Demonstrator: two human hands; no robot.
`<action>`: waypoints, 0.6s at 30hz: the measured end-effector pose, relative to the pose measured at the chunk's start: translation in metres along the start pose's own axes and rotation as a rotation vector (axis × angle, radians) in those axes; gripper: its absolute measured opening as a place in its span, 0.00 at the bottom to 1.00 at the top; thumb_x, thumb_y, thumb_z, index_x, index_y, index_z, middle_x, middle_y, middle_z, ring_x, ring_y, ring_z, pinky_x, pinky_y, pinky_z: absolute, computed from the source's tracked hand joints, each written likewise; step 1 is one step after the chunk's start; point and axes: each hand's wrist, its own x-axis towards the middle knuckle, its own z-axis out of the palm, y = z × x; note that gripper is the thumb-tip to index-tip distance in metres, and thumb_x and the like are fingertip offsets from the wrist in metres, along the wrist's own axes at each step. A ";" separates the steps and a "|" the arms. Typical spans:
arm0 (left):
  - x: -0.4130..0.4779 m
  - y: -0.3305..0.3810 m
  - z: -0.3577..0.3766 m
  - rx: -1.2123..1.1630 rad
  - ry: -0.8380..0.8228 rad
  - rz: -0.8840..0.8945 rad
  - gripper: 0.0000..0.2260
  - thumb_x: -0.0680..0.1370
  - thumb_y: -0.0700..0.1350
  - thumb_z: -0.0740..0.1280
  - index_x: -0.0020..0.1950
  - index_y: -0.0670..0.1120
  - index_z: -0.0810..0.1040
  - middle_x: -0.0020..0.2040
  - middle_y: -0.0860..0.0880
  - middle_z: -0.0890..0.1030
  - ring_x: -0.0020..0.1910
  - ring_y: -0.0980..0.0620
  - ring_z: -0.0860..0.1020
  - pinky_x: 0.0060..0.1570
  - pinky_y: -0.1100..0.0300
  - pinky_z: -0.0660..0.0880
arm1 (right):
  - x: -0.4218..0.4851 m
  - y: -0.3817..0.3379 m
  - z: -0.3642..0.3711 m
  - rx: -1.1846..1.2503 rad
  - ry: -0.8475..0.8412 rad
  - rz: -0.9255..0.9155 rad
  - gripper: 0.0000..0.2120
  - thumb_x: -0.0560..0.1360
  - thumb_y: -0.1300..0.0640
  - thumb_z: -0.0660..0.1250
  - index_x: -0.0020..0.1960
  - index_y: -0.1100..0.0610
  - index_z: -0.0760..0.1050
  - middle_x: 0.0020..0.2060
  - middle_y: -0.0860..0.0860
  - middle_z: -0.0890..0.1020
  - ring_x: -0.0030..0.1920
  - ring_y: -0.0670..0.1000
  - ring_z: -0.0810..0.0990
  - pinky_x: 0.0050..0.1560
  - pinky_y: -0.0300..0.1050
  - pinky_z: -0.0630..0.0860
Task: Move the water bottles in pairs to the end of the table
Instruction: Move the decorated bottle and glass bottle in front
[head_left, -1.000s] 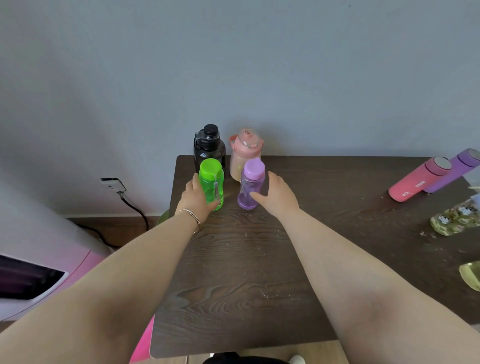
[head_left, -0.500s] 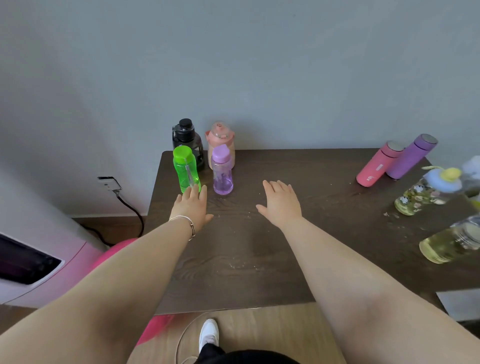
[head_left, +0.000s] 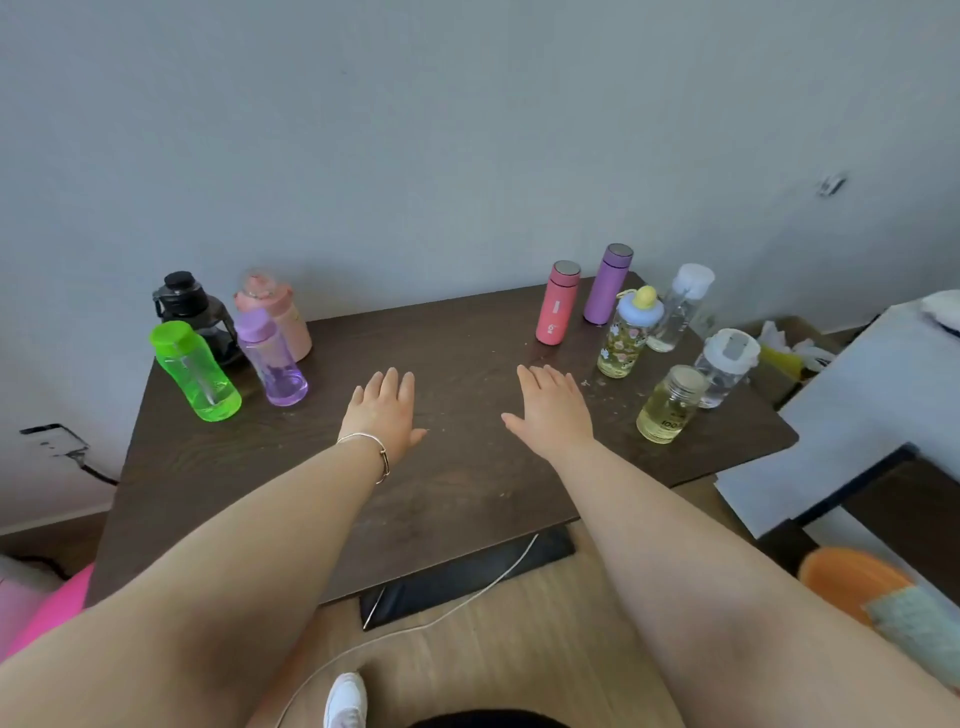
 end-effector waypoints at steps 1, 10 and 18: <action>0.002 0.013 -0.002 -0.004 0.004 0.017 0.40 0.83 0.60 0.63 0.85 0.43 0.47 0.85 0.42 0.51 0.84 0.41 0.51 0.83 0.45 0.55 | -0.005 0.012 -0.003 0.001 0.008 0.017 0.37 0.77 0.41 0.65 0.79 0.57 0.57 0.76 0.55 0.66 0.78 0.57 0.59 0.77 0.57 0.54; 0.031 0.102 -0.019 0.002 0.017 0.166 0.39 0.83 0.59 0.62 0.85 0.44 0.45 0.85 0.43 0.50 0.85 0.42 0.50 0.83 0.46 0.54 | -0.033 0.099 -0.017 0.021 0.046 0.185 0.37 0.77 0.40 0.65 0.79 0.57 0.58 0.76 0.55 0.66 0.77 0.57 0.61 0.77 0.57 0.56; 0.093 0.153 -0.034 -0.034 0.026 0.289 0.39 0.83 0.59 0.63 0.85 0.44 0.46 0.85 0.42 0.50 0.85 0.41 0.51 0.83 0.46 0.55 | -0.022 0.161 -0.026 0.018 0.051 0.377 0.39 0.77 0.38 0.65 0.79 0.57 0.57 0.75 0.56 0.67 0.75 0.57 0.64 0.76 0.56 0.60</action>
